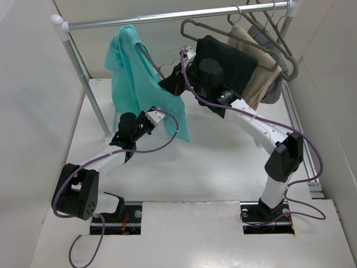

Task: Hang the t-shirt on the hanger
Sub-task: Place tshirt on hanger

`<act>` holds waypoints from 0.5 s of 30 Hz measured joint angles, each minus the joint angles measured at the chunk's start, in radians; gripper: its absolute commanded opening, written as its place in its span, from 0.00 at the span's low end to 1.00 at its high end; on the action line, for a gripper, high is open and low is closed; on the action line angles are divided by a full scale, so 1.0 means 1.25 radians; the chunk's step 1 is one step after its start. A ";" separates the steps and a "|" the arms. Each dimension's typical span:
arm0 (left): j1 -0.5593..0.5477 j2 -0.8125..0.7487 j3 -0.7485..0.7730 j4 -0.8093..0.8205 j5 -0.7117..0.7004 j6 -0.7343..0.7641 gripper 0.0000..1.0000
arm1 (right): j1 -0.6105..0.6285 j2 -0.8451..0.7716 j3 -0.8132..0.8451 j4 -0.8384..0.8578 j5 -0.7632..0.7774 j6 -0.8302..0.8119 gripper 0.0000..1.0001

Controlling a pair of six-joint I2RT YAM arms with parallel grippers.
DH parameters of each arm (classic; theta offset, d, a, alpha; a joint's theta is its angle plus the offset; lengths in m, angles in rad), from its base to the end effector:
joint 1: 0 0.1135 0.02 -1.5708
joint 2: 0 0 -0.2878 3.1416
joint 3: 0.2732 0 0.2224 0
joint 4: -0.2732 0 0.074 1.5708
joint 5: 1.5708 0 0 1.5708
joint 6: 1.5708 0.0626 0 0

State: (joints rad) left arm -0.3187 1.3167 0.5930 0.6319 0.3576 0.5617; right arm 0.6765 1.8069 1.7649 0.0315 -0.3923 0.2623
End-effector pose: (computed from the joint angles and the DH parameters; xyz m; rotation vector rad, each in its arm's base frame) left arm 0.2590 -0.1085 0.2831 0.9411 1.3650 -0.1126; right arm 0.3247 0.2914 0.4429 -0.6561 1.5466 1.0300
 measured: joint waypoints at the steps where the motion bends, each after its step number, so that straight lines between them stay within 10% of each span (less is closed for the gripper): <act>1: 0.000 -0.002 0.000 0.007 0.001 0.006 0.00 | -0.001 -0.005 -0.004 0.001 0.001 0.000 0.00; 15: -0.015 -0.212 0.006 -0.554 0.244 0.460 0.00 | -0.049 -0.037 -0.042 -0.038 0.116 -0.092 0.00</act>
State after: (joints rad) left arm -0.3374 1.0512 0.6003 -0.0608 0.6632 1.1366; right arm 0.6147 1.7603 1.7126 -0.0162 -0.2474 0.1474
